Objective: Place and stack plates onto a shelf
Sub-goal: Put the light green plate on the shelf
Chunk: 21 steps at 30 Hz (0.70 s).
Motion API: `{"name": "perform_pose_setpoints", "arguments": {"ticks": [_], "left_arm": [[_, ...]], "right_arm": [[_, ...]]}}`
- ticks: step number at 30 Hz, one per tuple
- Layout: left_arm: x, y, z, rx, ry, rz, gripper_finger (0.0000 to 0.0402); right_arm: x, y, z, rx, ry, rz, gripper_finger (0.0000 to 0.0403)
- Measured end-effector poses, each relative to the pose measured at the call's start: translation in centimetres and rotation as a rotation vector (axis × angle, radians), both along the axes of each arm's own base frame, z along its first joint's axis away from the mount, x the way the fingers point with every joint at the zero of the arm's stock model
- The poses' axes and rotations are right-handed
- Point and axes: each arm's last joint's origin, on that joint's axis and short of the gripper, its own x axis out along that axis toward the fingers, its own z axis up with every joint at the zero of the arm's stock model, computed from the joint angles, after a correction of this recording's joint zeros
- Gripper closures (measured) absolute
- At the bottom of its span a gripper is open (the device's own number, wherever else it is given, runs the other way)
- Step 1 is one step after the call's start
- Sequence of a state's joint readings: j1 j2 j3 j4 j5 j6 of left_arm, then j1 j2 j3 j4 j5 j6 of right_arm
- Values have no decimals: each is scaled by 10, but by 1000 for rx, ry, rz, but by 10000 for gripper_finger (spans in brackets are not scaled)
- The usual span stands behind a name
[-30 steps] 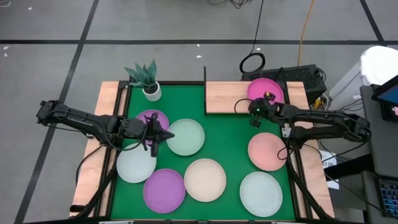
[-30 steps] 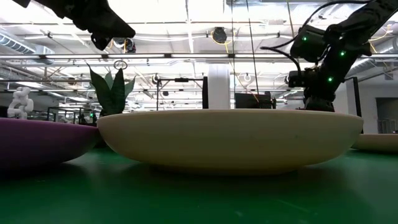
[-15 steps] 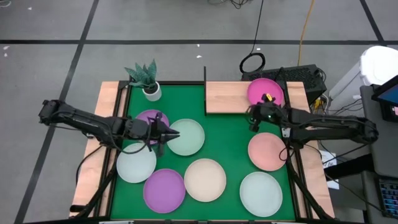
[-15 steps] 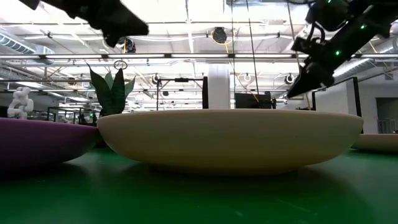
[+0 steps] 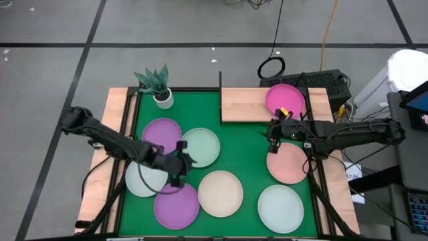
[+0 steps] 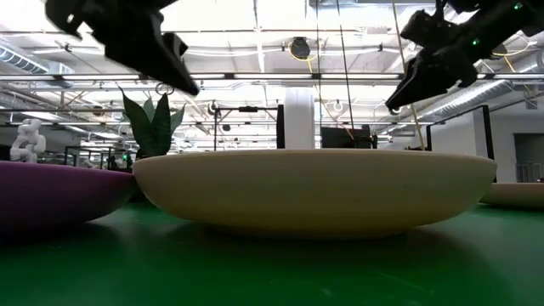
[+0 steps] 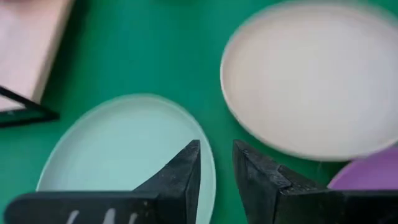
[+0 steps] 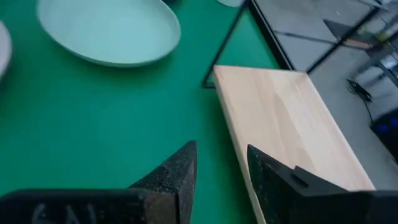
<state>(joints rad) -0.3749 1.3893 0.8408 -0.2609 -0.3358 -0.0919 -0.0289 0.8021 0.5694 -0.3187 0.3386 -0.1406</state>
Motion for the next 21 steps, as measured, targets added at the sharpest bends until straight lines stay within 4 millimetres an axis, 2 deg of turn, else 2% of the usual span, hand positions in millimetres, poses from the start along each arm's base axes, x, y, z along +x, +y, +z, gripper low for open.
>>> {"name": "perform_pose_setpoints", "arguments": {"ticks": [3, 6, 13, 15, 18, 21], "left_arm": [[7, -9, -11, 56, 105, 20, 298], [12, -11, -21, 106, 191, 44, 278], [14, -14, -45, 148, 295, 49, 179], [15, -15, -51, 161, 320, 40, 161], [16, -13, -63, 189, 376, 47, 156], [19, -11, -73, 227, 403, 52, 172]], "right_arm": [[1, 5, 0, 17, -9, 20, 277], [1, 10, 1, 27, -17, 43, 277], [2, 19, 3, 36, -44, 87, 277], [2, 20, 3, 36, -45, 91, 277], [3, 19, 3, 36, -50, 89, 277], [3, 19, 3, 39, -51, 88, 277]]}}
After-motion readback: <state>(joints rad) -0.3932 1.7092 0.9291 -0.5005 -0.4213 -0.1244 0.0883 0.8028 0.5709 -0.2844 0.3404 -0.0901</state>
